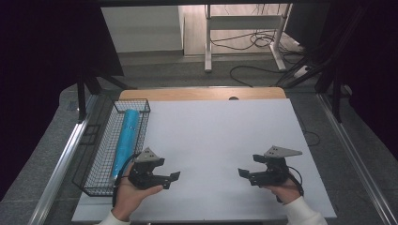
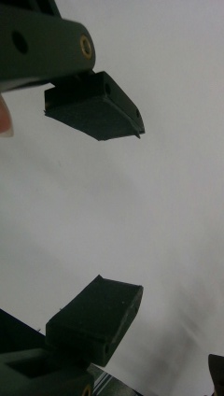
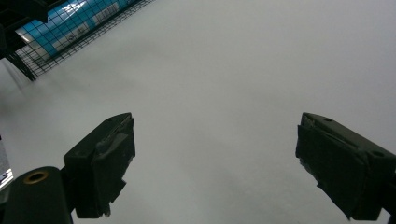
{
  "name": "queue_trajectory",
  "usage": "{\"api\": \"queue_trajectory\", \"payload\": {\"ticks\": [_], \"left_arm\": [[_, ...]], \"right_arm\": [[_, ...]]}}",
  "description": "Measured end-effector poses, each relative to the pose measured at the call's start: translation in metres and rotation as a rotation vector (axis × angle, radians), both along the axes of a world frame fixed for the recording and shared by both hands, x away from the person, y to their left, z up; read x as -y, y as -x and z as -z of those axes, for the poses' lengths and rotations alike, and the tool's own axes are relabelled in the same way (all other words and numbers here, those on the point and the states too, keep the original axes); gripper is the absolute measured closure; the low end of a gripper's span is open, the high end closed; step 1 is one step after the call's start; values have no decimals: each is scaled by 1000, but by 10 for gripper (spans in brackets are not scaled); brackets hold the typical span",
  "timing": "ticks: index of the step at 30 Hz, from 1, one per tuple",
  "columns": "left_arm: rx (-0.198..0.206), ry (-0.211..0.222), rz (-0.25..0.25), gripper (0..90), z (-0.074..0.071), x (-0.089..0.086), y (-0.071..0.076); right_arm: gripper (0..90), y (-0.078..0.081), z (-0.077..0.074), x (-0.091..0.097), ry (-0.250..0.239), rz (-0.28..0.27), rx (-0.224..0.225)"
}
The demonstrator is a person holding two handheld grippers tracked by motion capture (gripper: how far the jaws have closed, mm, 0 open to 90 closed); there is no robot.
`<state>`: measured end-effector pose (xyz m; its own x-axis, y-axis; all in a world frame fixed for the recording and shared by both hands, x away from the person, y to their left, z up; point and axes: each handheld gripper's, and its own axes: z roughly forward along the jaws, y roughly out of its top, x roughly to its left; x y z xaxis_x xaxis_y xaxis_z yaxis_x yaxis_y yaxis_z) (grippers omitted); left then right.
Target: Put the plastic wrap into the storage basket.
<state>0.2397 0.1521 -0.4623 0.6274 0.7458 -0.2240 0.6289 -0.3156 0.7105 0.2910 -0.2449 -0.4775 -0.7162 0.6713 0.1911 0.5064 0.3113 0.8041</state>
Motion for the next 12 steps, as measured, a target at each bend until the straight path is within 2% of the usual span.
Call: {"api": "queue_trajectory", "payload": {"ticks": [6, 12], "left_arm": [[3, 1, -6, 210, 3, -2, 1], [5, 0, -5, 209, 3, -2, 0]], "right_arm": [[122, 1, 0, 2, -4, -4, 14], [122, 2, -1, 3, 12, -7, 29]]}}
